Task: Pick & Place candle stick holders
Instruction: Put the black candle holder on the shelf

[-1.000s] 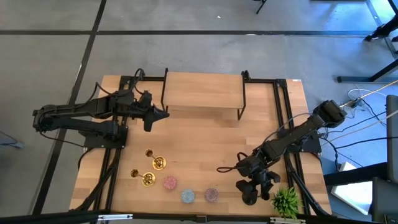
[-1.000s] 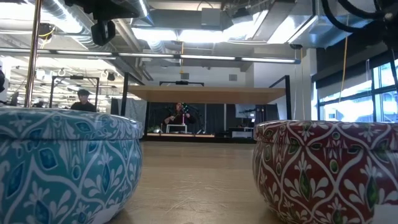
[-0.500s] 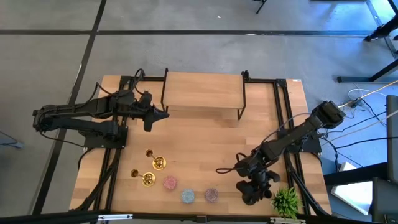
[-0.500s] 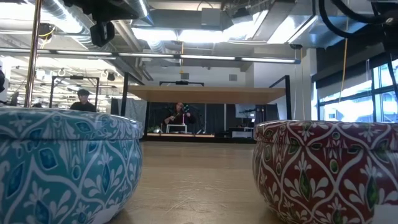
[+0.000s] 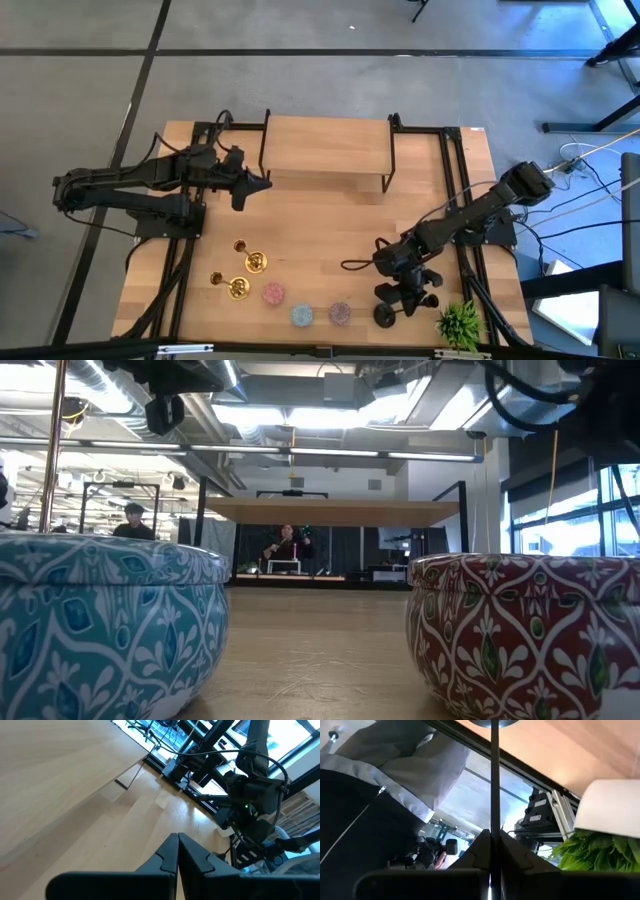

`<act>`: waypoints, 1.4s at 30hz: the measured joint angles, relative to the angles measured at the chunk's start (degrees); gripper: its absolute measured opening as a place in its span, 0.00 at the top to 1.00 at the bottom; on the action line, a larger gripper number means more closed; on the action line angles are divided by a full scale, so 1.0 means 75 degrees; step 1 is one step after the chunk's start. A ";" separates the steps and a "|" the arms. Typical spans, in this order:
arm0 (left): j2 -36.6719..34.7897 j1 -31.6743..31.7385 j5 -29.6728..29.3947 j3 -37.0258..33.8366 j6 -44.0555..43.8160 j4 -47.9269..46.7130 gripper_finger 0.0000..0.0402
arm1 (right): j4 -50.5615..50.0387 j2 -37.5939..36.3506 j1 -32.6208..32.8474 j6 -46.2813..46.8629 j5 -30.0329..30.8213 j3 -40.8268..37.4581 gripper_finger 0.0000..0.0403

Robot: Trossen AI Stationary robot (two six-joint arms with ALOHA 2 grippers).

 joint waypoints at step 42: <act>0.0984 -0.0612 -0.0420 0.2140 0.3645 0.2023 1.00 | -0.4215 0.0000 -0.3508 -0.5687 0.7487 0.6537 0.96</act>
